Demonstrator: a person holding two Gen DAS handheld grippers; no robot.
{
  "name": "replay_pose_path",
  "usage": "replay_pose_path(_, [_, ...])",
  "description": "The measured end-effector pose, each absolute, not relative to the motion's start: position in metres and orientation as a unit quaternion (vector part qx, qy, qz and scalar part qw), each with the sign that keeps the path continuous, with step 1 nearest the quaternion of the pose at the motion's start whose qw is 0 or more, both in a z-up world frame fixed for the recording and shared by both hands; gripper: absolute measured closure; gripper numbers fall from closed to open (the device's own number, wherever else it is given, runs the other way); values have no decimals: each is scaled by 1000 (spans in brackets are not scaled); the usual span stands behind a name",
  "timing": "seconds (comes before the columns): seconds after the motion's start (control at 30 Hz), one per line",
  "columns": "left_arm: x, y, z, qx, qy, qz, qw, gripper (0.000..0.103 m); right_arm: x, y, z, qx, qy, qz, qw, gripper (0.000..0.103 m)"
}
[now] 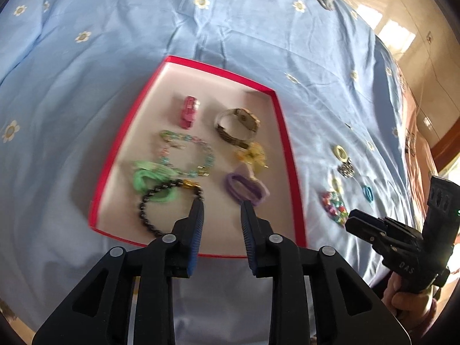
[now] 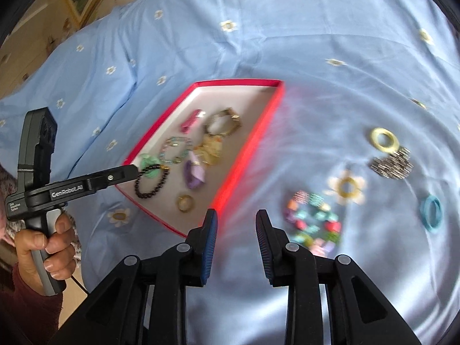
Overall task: Organize jewelry
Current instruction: 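Open both tools to release the bracelet and ring into the box, then grasp the colorful beaded bracelet with the left tool while the right tool grasps the blue hair tie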
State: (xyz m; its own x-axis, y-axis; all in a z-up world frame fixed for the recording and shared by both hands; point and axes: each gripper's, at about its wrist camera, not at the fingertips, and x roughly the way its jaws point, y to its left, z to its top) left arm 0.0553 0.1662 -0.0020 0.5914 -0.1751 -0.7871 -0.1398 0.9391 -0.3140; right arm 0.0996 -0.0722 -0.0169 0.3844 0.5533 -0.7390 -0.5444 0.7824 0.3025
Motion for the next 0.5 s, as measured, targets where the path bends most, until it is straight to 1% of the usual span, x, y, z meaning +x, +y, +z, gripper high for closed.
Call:
replay_pose_path(0.27, [58, 125, -5, -153, 466, -45, 870, 74, 98, -134, -22, 41, 451, 272, 849, 71])
replay_pose_path(0.33, [59, 116, -6, -148, 470, -53, 868, 73, 98, -146, -23, 50, 451, 259, 852, 67])
replay_pose_path(0.4, [60, 107, -7, -144, 473, -59, 867, 68, 97, -159, -24, 58, 450, 247, 856, 66])
replay_pose_path(0.5, [62, 93, -7, -136, 477, -70, 866, 68, 98, -173, -24, 69, 447, 234, 860, 63])
